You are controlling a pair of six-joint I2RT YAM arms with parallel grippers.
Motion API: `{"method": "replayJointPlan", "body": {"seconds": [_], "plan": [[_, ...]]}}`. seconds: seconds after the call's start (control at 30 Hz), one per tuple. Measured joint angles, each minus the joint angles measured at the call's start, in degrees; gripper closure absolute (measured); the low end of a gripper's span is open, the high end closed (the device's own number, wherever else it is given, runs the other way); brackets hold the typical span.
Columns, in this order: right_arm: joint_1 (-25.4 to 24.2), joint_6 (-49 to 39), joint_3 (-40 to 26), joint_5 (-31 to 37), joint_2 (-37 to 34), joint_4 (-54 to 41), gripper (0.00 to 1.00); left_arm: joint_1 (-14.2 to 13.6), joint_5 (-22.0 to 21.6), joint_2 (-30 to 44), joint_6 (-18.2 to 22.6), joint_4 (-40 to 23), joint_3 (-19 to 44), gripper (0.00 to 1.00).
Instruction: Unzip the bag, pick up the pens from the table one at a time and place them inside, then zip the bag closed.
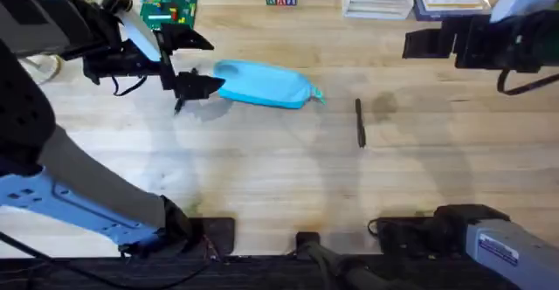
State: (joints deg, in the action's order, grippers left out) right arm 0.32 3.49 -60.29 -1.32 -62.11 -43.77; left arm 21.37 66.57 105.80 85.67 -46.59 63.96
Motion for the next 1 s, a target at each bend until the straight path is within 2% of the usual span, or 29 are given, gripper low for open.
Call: {"method": "replayJointPlan", "body": {"seconds": [0.5,0.77,1.0], "plan": [[0.00,0.00,0.00,0.00,0.00,0.00,0.003,-1.68,3.17,3.67,0.87,1.72,0.35,0.010],[0.00,0.00,0.00,0.00,0.00,0.00,0.003,-1.66,3.96,3.65,0.96,-1.50,0.37,0.010],[0.00,0.00,0.00,0.00,0.00,0.00,0.003,-1.66,2.91,3.65,0.94,-2.60,0.37,0.010]]}}
